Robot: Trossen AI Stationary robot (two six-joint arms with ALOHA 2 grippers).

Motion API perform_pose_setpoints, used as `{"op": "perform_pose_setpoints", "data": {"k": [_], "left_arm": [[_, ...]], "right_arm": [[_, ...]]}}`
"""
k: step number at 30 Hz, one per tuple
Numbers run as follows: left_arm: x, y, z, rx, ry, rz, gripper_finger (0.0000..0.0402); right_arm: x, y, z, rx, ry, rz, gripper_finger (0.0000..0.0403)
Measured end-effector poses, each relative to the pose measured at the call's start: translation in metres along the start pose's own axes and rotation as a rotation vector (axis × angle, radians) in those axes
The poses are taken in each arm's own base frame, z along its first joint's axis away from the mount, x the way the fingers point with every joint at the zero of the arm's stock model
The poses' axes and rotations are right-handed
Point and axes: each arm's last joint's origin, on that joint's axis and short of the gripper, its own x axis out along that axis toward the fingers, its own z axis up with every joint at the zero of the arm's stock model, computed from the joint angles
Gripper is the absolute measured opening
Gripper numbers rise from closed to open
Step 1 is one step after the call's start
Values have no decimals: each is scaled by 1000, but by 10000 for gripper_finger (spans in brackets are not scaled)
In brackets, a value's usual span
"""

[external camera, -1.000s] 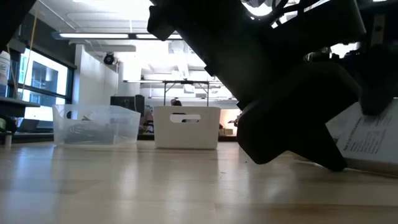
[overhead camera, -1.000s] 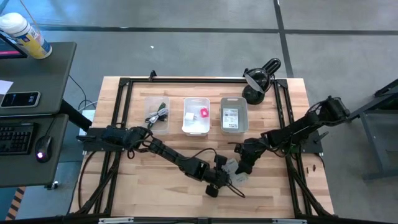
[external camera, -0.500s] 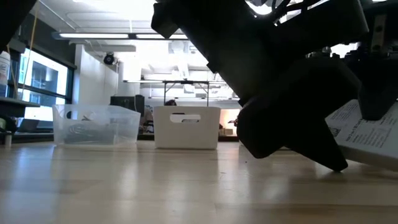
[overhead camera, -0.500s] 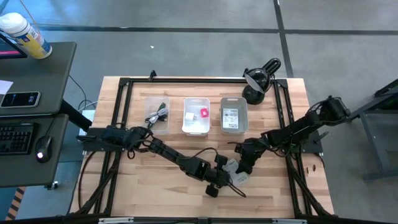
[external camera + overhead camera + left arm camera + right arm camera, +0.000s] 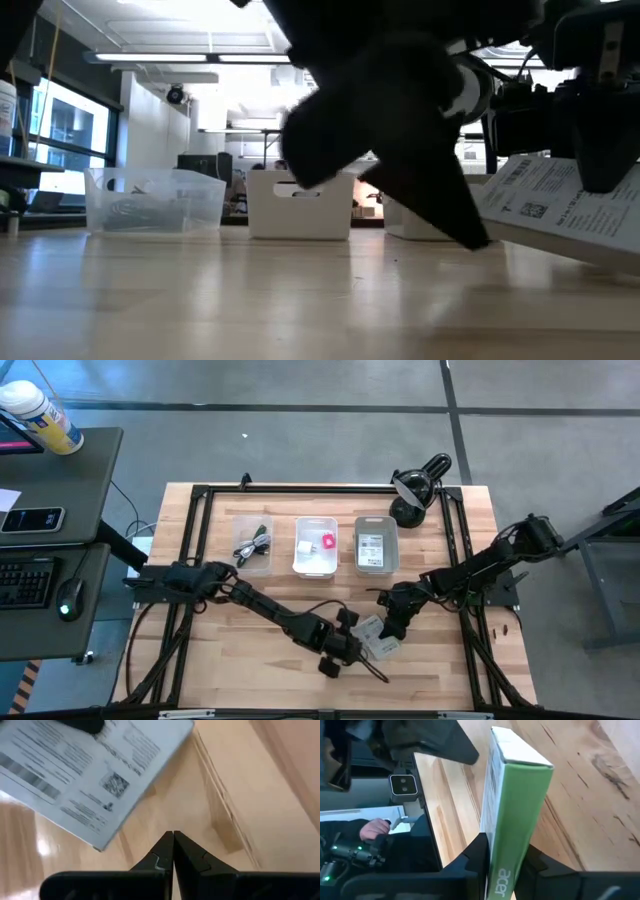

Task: Pick and place items into bin
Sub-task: Put the card reader into the gray bin

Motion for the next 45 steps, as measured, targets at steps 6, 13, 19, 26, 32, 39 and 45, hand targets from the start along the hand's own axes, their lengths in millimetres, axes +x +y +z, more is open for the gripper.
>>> {"op": "perform_pose_setpoints", "data": {"k": [6, 13, 19, 26, 32, 39, 45], "left_arm": [[-9, 1, 0, 11, 28, 19, 1], [-17, 2, -1, 20, 59, 17, 1], [-25, 3, -9, 27, 155, 2, 1], [-42, 2, -17, 60, 272, 10, 1], [-61, -1, -29, 102, 416, 38, 1], [-66, -8, -32, 87, 453, 74, 1], [-68, -12, -31, 77, 447, 90, 1]], "right_arm": [[0, 0, 0, -3, 1, 2, 61], [0, 3, 1, -17, -6, 37, 58], [-1, 8, 4, -40, -30, 90, 62], [-2, 14, 6, -65, -53, 144, 60], [-7, 22, 12, -89, -103, 223, 62], [-34, 37, 23, -150, -228, 315, 60], [-67, 51, 29, -222, -357, 395, 60]]}}
